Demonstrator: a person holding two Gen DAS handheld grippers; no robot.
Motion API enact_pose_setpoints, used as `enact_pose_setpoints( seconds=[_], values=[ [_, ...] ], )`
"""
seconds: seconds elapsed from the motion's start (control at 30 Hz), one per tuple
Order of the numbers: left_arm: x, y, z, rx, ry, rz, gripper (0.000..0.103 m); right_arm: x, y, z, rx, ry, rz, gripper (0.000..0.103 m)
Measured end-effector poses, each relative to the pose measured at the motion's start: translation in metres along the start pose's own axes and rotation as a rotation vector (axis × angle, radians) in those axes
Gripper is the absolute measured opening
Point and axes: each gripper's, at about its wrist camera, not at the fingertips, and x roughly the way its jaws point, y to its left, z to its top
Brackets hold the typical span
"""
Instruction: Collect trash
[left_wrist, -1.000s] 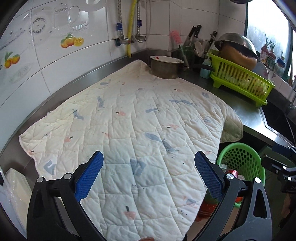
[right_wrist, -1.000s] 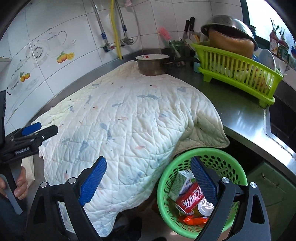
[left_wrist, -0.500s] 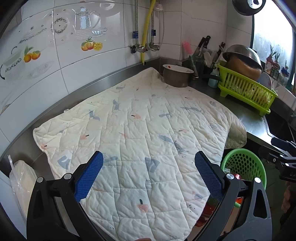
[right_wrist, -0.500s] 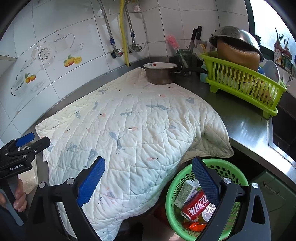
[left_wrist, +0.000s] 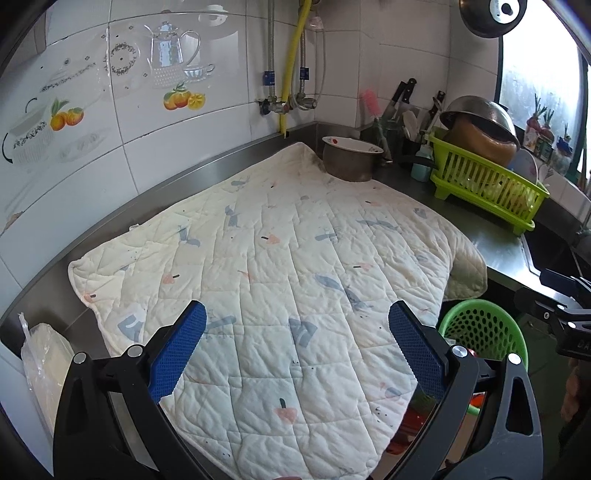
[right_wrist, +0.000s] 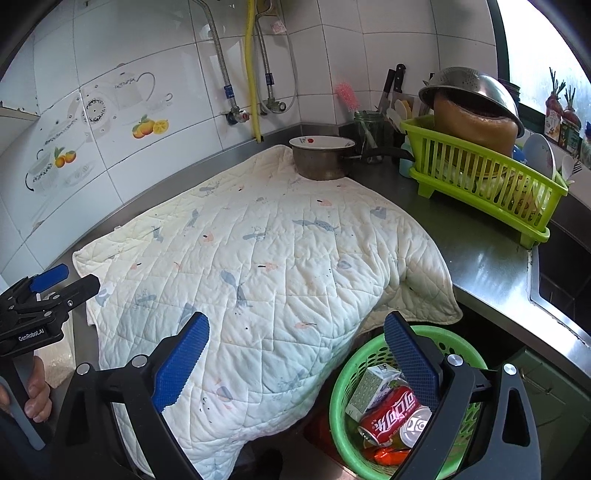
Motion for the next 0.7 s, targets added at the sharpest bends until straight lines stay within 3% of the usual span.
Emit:
enact_pose_setpoints(
  seconds=[0.7],
  values=[
    [-0.0071,0.0001,0.0019,-0.003,-0.019,0.000,0.098,-0.0070,0.0011,0.0015,-0.012,-0.016,-0.006,0.093]
  ],
)
